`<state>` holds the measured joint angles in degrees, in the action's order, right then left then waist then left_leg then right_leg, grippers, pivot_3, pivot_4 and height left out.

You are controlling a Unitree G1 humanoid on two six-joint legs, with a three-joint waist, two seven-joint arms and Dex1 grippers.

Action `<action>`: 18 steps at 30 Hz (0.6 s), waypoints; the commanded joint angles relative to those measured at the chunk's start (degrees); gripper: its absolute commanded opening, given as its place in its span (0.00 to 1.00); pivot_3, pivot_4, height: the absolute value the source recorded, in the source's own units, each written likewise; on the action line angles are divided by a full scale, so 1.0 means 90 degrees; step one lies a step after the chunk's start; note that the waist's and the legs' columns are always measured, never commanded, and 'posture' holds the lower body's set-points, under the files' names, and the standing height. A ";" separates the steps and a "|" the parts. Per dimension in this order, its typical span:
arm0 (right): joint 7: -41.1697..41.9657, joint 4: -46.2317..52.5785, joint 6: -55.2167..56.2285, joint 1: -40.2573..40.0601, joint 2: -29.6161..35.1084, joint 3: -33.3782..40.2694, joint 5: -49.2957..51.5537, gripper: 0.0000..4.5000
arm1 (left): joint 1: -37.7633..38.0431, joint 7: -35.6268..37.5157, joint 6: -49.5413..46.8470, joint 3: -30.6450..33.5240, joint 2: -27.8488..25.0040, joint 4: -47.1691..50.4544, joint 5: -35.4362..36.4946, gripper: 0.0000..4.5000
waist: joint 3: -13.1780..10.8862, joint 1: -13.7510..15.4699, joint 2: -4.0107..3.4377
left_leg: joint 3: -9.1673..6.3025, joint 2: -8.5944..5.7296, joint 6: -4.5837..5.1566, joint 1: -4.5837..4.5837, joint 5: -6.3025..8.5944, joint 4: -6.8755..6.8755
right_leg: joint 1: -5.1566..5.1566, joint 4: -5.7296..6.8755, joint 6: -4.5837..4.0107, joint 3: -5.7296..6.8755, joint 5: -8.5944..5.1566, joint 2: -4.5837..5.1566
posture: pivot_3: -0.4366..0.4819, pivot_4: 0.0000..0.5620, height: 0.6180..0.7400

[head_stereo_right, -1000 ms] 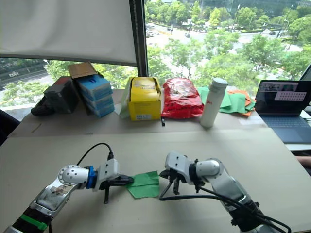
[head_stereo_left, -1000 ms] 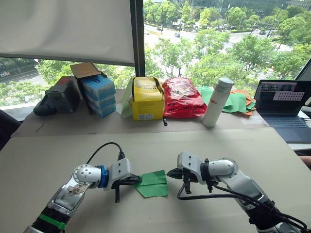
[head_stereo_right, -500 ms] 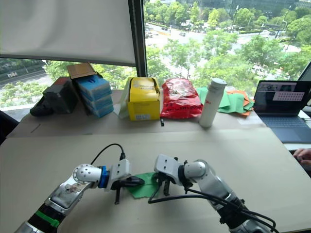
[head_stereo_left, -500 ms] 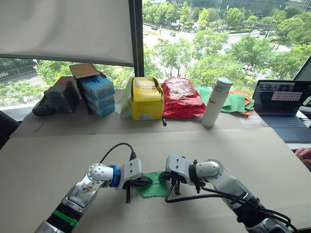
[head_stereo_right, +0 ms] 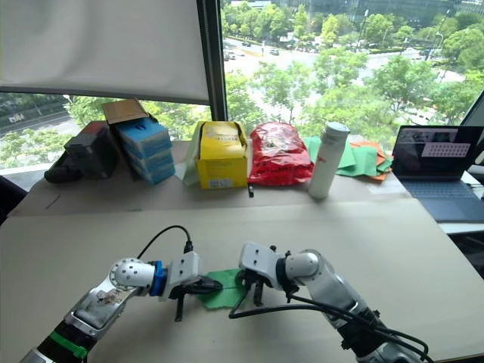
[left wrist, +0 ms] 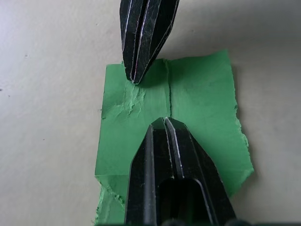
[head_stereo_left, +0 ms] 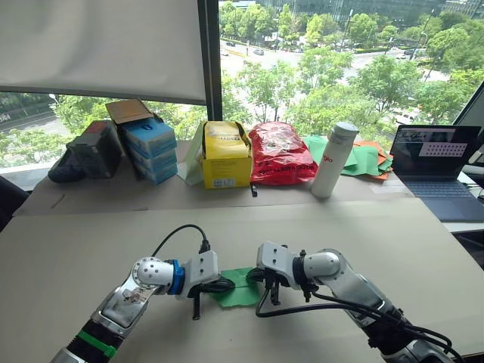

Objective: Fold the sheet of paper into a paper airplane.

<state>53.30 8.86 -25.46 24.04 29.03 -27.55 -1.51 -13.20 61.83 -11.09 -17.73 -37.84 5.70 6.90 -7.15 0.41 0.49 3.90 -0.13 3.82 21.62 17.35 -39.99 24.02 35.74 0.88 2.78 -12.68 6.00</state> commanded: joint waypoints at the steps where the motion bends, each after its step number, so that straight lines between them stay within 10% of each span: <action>1: 0.0042 -0.0251 -0.0292 -0.0173 0.0156 -0.0206 -0.0229 0.01 | 0.0448 0.0029 -0.0165 0.0049 -0.0398 -0.0274 -0.0219 0.00 | 0.0001 -0.0015 -0.0001 | -0.0001 0.0000 -0.0001 -0.0004 -0.0001 0.0003 | 0.0000 0.0000 -0.0001 -0.0002 -0.0001 0.0004 | 0.48 0.27 1.00; 18: 0.0059 -0.0340 -0.0191 -0.0091 0.0136 -0.0281 -0.0213 0.01 | 0.1380 0.0057 0.0171 0.0922 -0.1412 -0.0201 -0.0043 0.00 | 0.0013 -0.0132 -0.0023 | -0.0001 0.0004 -0.0020 -0.0050 -0.0006 0.0041 | 0.0001 0.0000 -0.0017 -0.0030 -0.0010 0.0015 | 0.48 0.27 1.00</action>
<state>53.37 8.60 -25.52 24.46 28.98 -28.55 -1.51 -3.08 62.36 -7.48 -8.65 -48.89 8.31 9.24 -7.03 -0.78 0.28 3.90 -0.10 3.63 21.17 17.29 -39.61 24.03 35.74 0.72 2.51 -12.77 6.16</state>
